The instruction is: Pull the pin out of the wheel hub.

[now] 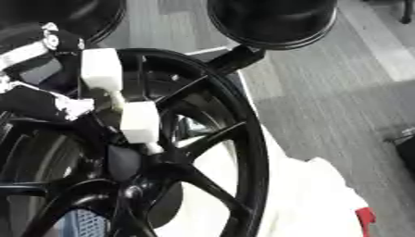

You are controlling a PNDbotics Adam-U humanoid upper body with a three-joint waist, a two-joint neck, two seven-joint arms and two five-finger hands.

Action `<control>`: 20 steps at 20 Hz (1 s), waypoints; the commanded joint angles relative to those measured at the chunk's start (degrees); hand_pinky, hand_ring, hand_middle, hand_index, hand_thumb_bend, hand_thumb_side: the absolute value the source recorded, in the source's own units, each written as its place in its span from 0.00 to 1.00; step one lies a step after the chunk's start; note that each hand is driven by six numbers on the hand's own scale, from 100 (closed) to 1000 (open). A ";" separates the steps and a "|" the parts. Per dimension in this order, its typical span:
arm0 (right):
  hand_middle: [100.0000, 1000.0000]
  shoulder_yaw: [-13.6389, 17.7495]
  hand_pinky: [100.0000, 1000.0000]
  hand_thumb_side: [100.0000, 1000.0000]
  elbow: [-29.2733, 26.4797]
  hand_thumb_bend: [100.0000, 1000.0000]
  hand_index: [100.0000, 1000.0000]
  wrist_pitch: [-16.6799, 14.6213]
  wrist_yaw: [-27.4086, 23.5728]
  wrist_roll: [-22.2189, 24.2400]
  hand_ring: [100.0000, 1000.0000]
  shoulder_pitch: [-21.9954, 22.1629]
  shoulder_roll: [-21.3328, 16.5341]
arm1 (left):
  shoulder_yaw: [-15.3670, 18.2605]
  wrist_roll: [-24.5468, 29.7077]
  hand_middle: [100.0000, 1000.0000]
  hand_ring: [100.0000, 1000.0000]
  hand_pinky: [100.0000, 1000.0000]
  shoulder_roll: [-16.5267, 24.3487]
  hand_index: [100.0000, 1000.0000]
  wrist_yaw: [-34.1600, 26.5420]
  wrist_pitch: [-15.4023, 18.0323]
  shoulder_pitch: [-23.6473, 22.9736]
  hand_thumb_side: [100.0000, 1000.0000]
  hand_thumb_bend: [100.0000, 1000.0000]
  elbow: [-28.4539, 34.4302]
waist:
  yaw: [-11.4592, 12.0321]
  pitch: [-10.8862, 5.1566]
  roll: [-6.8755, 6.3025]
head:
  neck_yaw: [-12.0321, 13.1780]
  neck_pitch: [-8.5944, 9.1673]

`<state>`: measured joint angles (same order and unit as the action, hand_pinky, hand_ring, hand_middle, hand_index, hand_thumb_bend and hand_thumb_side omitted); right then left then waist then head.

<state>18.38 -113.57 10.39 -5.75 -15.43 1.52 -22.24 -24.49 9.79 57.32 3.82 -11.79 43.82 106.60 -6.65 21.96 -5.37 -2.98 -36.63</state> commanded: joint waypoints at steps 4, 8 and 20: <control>0.46 0.84 0.75 0.55 -1.03 0.00 0.66 -0.01 0.11 -0.11 0.54 0.08 -0.49 | 7.78 -7.89 0.11 0.37 0.54 1.97 0.43 -7.39 -0.94 -0.86 0.26 0.00 1.46 | 0.48 -1.09 0.63 | -0.43 0.53; 0.46 1.13 0.75 0.55 -1.03 0.00 0.66 -0.19 0.28 -0.27 0.54 0.49 -0.44 | 14.75 -13.92 0.11 0.38 0.56 3.07 0.44 -11.28 -1.53 -2.66 0.33 0.00 -0.43 | 1.21 -1.18 0.96 | -0.92 0.31; 0.46 2.32 0.75 0.54 -1.03 0.00 0.66 -1.13 0.36 -1.24 0.54 1.18 0.01 | 32.01 -26.40 0.13 0.41 0.59 6.75 0.47 -13.75 2.59 -16.73 0.36 0.00 -17.57 | 3.62 -1.30 2.52 | -0.57 -0.43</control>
<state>20.09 -113.57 9.36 -5.67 -16.44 2.60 -21.43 5.33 -16.01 61.22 -10.02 -9.81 26.78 89.72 -3.03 21.91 -2.84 -3.68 -37.04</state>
